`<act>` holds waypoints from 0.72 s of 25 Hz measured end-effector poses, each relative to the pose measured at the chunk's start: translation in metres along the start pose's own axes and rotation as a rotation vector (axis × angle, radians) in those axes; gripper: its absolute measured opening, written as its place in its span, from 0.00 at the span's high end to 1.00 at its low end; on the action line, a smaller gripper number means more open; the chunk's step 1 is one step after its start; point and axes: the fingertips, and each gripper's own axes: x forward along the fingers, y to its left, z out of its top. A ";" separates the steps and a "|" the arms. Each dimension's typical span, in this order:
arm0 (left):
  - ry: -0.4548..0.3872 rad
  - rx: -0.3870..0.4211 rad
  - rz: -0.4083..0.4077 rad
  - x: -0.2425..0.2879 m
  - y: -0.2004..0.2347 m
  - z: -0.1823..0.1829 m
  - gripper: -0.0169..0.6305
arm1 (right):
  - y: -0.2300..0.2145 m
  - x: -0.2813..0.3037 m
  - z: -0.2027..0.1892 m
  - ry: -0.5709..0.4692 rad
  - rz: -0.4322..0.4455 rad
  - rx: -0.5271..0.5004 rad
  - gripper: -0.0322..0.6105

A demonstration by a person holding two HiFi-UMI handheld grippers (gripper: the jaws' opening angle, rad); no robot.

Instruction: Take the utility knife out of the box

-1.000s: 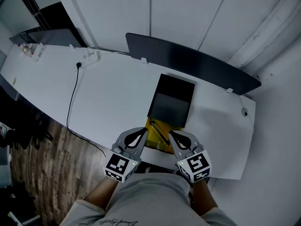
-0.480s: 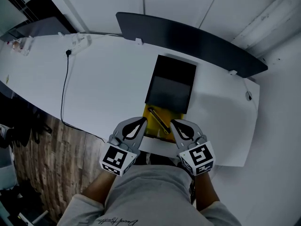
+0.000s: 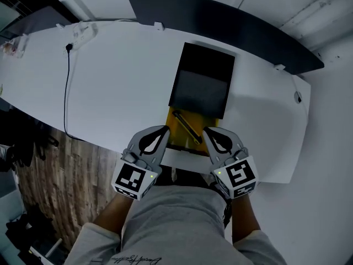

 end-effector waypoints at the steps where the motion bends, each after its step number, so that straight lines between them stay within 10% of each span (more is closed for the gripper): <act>1: 0.005 0.001 -0.002 0.000 0.000 -0.003 0.97 | -0.001 0.001 -0.001 0.001 -0.002 0.001 0.93; 18: 0.045 -0.027 -0.048 0.008 0.003 -0.034 0.97 | -0.006 0.021 -0.036 0.071 -0.027 0.027 0.93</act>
